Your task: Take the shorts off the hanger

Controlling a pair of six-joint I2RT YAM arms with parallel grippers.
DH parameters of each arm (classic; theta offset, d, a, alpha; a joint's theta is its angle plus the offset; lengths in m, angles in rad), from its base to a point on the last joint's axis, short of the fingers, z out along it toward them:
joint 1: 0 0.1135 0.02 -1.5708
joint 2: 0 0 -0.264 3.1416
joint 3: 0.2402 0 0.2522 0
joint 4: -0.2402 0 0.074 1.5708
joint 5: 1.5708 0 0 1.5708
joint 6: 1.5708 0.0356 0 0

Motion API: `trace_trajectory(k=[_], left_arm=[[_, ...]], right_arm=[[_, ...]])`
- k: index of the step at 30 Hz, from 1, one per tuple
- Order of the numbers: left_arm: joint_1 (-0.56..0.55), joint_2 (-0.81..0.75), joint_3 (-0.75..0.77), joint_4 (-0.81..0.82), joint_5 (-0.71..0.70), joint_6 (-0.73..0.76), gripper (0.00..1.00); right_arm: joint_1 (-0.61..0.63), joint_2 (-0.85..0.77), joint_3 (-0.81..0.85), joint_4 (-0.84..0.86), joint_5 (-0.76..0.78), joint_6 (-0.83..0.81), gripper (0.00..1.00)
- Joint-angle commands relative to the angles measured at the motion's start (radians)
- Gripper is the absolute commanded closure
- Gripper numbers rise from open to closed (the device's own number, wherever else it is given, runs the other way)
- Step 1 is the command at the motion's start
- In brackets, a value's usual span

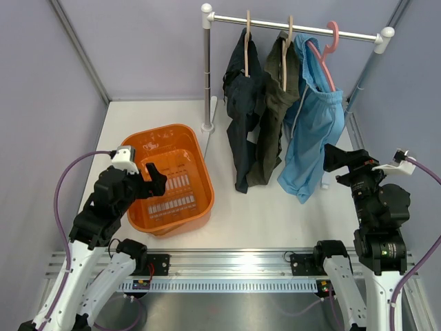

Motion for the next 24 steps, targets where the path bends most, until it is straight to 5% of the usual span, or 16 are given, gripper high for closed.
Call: trace_trajectory(k=[1, 8, 14, 24], left_arm=[[-0.003, -0.015, 0.015, 0.032, -0.007, 0.009, 0.01], [-0.003, -0.012, 0.015, 0.035, 0.020, 0.014, 0.01], [-0.003, -0.041, 0.007, 0.044, 0.034, 0.018, 0.01], [-0.003, -0.052, 0.004, 0.052, 0.071, 0.026, 0.01]], right_arm=[[-0.003, 0.033, 0.049, -0.014, -0.025, -0.048, 0.01], [-0.003, 0.249, 0.306, 0.035, -0.074, -0.117, 0.01], [-0.003, 0.578, 0.656, 0.012, 0.089, -0.229, 0.01], [-0.005, 0.944, 0.907, 0.123, -0.008, -0.348, 0.00]])
